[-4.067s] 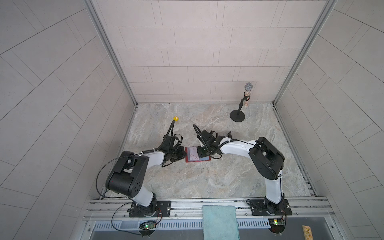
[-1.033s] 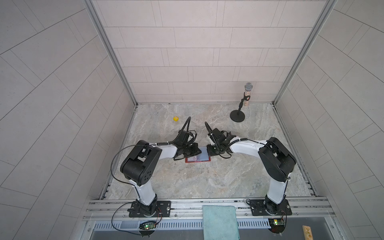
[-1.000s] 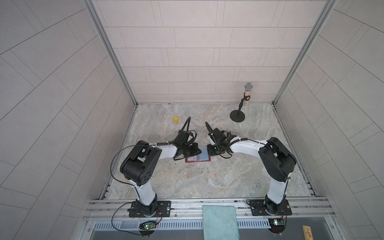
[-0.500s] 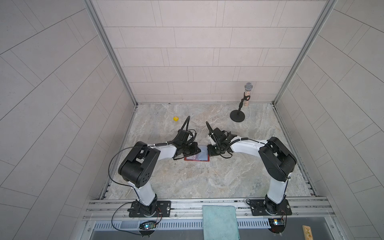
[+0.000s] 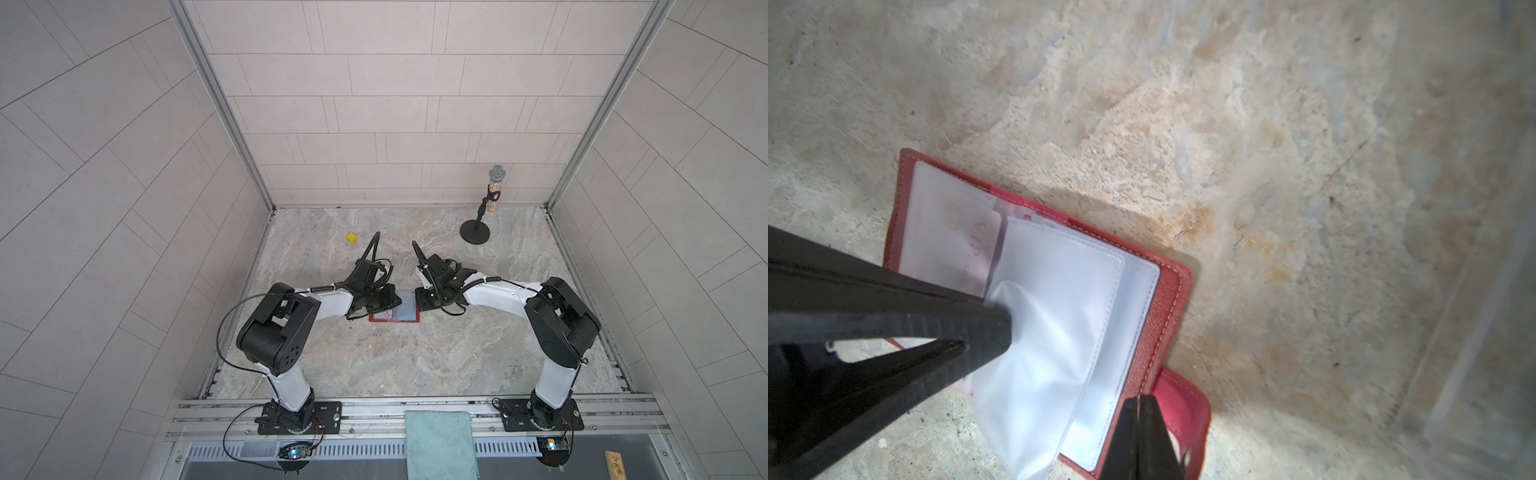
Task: Put the credit cards into the card holder
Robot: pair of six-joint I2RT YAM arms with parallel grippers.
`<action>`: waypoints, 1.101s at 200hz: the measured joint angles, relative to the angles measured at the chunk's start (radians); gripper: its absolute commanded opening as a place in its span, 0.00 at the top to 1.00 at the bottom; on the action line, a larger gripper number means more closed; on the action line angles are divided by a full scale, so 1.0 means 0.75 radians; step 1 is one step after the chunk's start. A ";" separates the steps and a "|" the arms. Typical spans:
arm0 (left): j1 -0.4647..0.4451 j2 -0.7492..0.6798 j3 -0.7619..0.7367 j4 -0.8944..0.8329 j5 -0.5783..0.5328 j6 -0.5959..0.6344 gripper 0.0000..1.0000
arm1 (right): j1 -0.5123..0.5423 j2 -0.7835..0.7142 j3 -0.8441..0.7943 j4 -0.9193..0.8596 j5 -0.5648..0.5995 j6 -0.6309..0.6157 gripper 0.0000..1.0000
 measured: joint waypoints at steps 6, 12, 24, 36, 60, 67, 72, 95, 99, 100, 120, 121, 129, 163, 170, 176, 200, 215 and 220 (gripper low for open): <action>0.000 -0.001 -0.001 0.000 -0.001 0.000 1.00 | 0.001 -0.001 0.000 0.001 -0.001 -0.001 0.95; 0.000 -0.002 -0.001 0.000 -0.001 0.000 1.00 | 0.002 -0.001 0.000 0.000 -0.003 -0.001 0.95; 0.000 -0.005 -0.002 -0.001 -0.001 0.000 1.00 | 0.002 -0.001 0.000 0.001 -0.012 0.000 0.95; 0.000 -0.009 -0.003 -0.001 -0.001 0.000 1.00 | 0.002 -0.001 0.000 0.006 -0.023 0.000 0.94; 0.000 -0.014 -0.003 -0.001 -0.001 0.000 1.00 | 0.002 0.003 0.000 0.020 -0.046 0.001 0.95; 0.000 -0.015 -0.003 -0.001 -0.001 0.000 1.00 | 0.002 0.006 0.000 0.025 -0.053 0.002 0.95; 0.000 -0.015 -0.003 -0.001 -0.001 0.000 1.00 | 0.002 0.010 0.000 0.030 -0.058 0.004 0.95; 0.000 -0.015 -0.003 -0.002 -0.001 0.000 1.00 | 0.002 0.039 0.001 0.045 -0.079 0.007 0.95; 0.000 -0.015 -0.003 -0.002 -0.001 0.000 1.00 | 0.002 0.044 0.001 0.047 -0.083 0.008 0.95; 0.000 -0.015 -0.003 -0.002 -0.001 0.001 1.00 | 0.002 0.045 0.001 0.048 -0.083 0.008 0.95; 0.000 -0.015 -0.003 -0.002 -0.001 0.000 0.98 | 0.002 0.067 0.001 0.066 -0.107 0.015 0.93; 0.000 -0.015 -0.003 -0.002 -0.001 0.001 0.98 | 0.002 0.067 0.001 0.067 -0.107 0.015 0.93; 0.000 -0.015 -0.003 -0.002 -0.001 0.001 0.93 | 0.002 0.070 0.001 0.079 -0.121 0.019 0.91; 0.000 -0.020 -0.011 -0.008 -0.008 0.013 0.73 | 0.002 0.073 0.001 0.134 -0.176 0.037 0.83; 0.000 -0.024 -0.013 -0.012 -0.013 0.018 0.71 | 0.002 0.074 0.001 0.144 -0.183 0.039 0.82; 0.000 -0.029 -0.015 -0.014 -0.018 0.017 0.69 | 0.002 0.074 0.001 0.153 -0.191 0.040 0.82; 0.000 -0.078 -0.027 -0.031 -0.042 0.031 0.65 | 0.003 0.078 0.001 0.185 -0.228 0.043 0.78; 0.000 -0.127 -0.035 -0.047 -0.072 0.045 0.64 | 0.005 0.084 0.003 0.204 -0.254 0.041 0.76; 0.000 -0.147 -0.039 -0.052 -0.089 0.051 0.63 | 0.008 0.088 0.005 0.207 -0.264 0.044 0.75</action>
